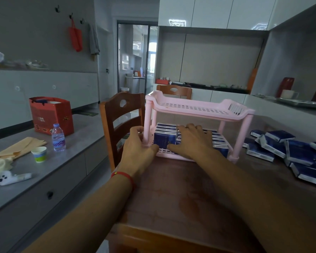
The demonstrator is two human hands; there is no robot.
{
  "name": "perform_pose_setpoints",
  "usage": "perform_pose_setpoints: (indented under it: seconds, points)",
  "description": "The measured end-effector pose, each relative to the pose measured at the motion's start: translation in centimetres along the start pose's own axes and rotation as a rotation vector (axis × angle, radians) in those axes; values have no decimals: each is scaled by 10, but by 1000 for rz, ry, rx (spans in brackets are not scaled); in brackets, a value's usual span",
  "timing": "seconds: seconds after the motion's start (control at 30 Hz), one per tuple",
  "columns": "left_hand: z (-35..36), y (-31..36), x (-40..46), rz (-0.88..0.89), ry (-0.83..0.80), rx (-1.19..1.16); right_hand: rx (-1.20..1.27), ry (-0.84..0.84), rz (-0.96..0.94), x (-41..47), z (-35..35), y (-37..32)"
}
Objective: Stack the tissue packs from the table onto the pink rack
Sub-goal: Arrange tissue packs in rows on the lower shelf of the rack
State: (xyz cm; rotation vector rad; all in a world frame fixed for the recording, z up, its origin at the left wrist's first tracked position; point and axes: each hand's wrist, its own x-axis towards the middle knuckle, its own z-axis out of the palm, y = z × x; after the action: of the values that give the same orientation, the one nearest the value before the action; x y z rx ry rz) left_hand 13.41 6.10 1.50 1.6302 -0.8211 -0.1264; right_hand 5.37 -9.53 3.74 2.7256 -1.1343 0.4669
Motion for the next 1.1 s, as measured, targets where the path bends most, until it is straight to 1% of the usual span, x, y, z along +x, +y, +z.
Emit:
perform_pose_setpoints:
  seconds: [0.27, 0.37, 0.4, 0.47, 0.53, 0.57, 0.6, 0.63, 0.67, 0.7, 0.73, 0.83, 0.87, 0.93, 1.0, 1.07, 1.1]
  points:
    - [-1, 0, -2, -3, -16, -1, -13, 14, -25, -11, 0, 3]
    - [-2, -4, 0, -13, 1, 12, 12, 91, -80, -22, -8, 5]
    - [-3, -5, 0, -13, 7, 20, 36, 132, -127, -29, -11, 7]
    - [-3, -7, 1, -7, 22, 36, 147, 189, -293, -48, -18, 18]
    - [-3, -5, 1, 8, 66, 58, 205, 148, -510, -72, -26, 37]
    - [-3, -2, -1, 40, 119, 93, 172, 131, -602, -84, -29, 52]
    - [-5, 0, -4, 108, 203, 155, 120, 132, -660, -95, -30, 65]
    - [-7, 2, -7, 211, 287, 234, 70, 132, -669, -106, -31, 79]
    - [-7, 5, -10, 328, 343, 302, 31, 116, -637, -117, -33, 95]
    - [-6, 8, -14, 427, 356, 338, 5, 98, -584, -127, -36, 110]
    - [-4, 10, -19, 496, 324, 360, -10, 73, -521, -134, -36, 128]
    - [13, 26, -37, 658, 101, 411, 12, 1, -313, -151, -40, 184]
    - [23, 34, -44, 714, 7, 428, 49, 7, -256, -158, -43, 202]
    - [45, 48, -59, 805, -190, 467, 108, 126, -151, -169, -42, 235]
    - [77, 59, -71, 855, -359, 484, 163, 279, 14, -177, -37, 266]
    - [113, 67, -79, 897, -445, 486, 193, 368, 204, -174, -33, 287]
    - [132, 73, -82, 922, -470, 481, 167, 365, 274, -171, -32, 293]
